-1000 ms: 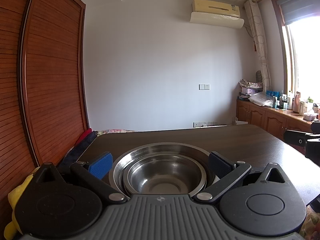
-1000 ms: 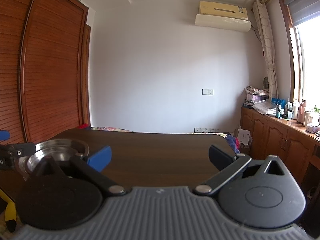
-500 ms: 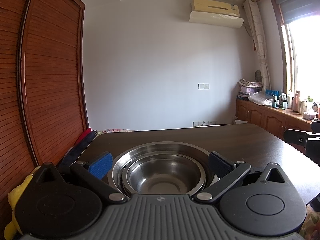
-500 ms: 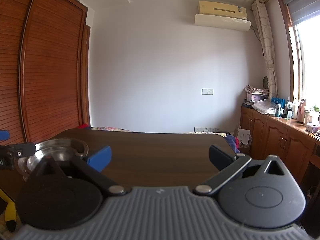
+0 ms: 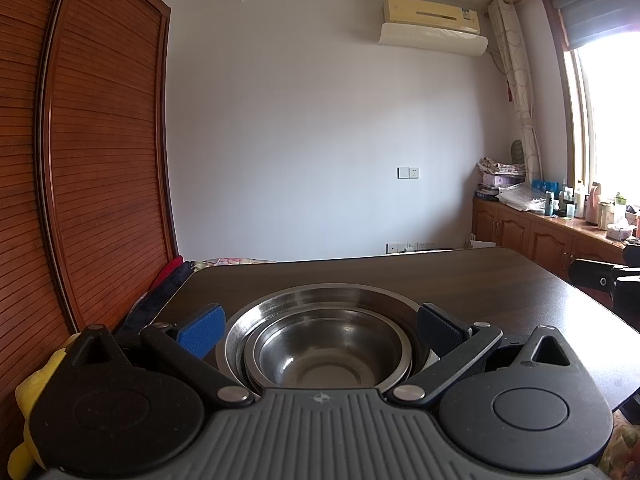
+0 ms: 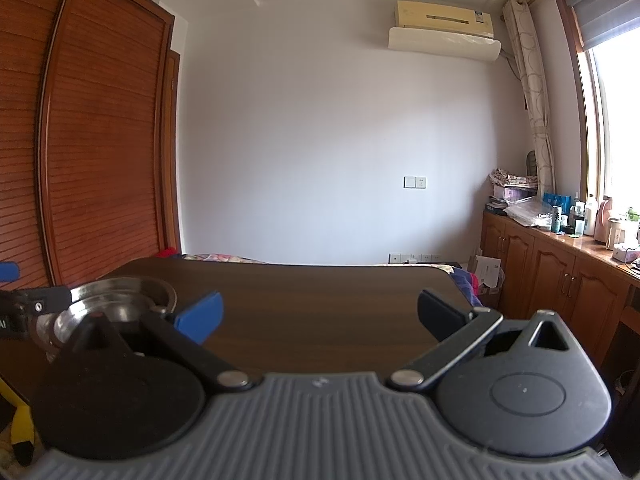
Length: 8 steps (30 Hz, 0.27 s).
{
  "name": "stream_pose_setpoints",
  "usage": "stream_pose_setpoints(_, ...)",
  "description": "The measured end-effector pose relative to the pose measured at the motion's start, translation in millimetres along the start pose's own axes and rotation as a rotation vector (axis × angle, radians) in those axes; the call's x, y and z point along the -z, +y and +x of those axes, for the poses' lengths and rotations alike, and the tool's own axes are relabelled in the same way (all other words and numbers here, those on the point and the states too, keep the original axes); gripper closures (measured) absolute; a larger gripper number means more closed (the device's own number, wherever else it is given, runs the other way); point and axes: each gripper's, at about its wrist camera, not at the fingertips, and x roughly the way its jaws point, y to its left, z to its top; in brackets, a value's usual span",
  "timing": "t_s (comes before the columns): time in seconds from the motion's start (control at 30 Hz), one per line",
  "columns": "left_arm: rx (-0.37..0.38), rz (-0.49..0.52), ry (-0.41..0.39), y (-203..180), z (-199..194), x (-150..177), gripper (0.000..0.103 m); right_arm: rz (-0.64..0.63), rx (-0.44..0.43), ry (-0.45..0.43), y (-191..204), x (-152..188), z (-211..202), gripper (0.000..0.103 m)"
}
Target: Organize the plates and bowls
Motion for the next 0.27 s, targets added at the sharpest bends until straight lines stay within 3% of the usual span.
stream_pose_setpoints(0.27,0.0,-0.001,0.0,-0.5,-0.5,0.4,0.0,0.002,-0.001,0.001,-0.6,0.1,0.4,0.0)
